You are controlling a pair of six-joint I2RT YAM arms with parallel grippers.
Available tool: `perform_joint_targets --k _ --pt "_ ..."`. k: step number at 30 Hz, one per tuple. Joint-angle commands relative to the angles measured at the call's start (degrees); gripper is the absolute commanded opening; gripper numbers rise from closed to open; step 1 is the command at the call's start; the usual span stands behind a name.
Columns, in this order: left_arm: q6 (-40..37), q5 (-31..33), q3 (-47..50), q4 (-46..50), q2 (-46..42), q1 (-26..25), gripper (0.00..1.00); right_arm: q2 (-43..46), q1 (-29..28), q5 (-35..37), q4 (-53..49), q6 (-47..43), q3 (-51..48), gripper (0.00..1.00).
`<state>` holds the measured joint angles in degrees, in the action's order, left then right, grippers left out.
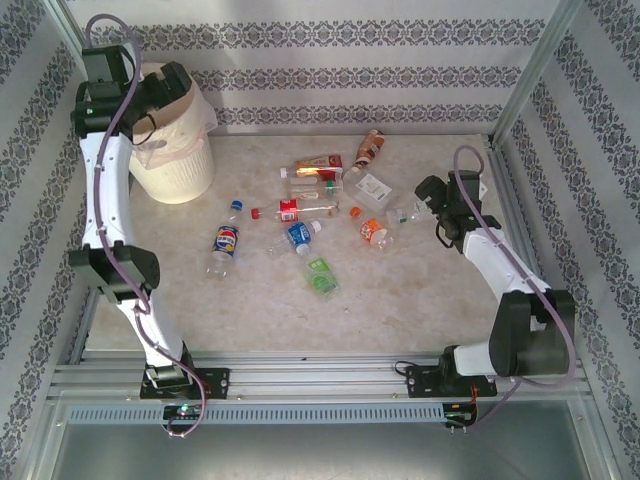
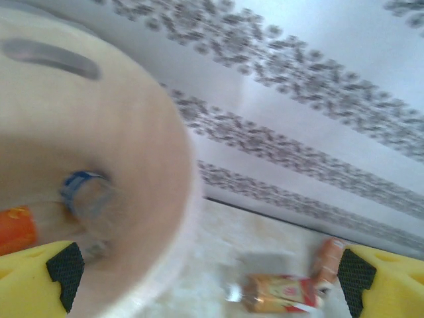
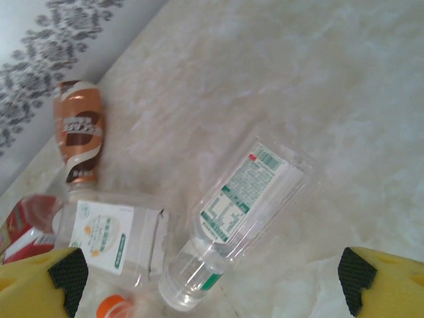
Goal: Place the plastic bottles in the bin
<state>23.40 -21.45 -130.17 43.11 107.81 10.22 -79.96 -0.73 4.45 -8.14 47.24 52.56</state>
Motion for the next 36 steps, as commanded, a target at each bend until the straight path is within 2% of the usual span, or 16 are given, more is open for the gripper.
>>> perform_joint_targets --k 1,3,9,15,21,28,36 --pt "4.2 -9.8 7.6 -8.9 -5.6 -1.2 1.0 -2.5 0.7 1.9 -2.1 9.3 3.0 0.98" --pt "6.1 -11.8 13.8 -12.9 -9.6 -1.4 1.0 -5.1 1.1 3.5 -4.5 14.0 4.9 0.98" --pt "11.5 -13.5 33.7 -20.2 -22.4 -2.5 1.0 -14.8 2.2 0.5 -7.9 20.9 11.4 0.96" --pt "15.1 -10.9 51.2 -24.2 -35.5 -2.7 1.0 -23.9 4.2 -3.0 -10.8 24.6 18.8 0.94" --pt "11.9 -6.9 52.8 -17.1 -39.4 -2.7 1.0 -31.1 4.3 -2.3 -14.4 23.6 25.8 0.91" --pt "12.6 -7.0 55.7 -17.8 -39.4 -2.7 1.0 -35.0 4.4 -2.5 -14.7 25.1 27.7 0.83" --pt "11.3 -6.5 56.4 -16.6 -39.1 -2.7 1.0 -39.4 4.4 -6.2 -17.4 17.1 32.0 0.82"
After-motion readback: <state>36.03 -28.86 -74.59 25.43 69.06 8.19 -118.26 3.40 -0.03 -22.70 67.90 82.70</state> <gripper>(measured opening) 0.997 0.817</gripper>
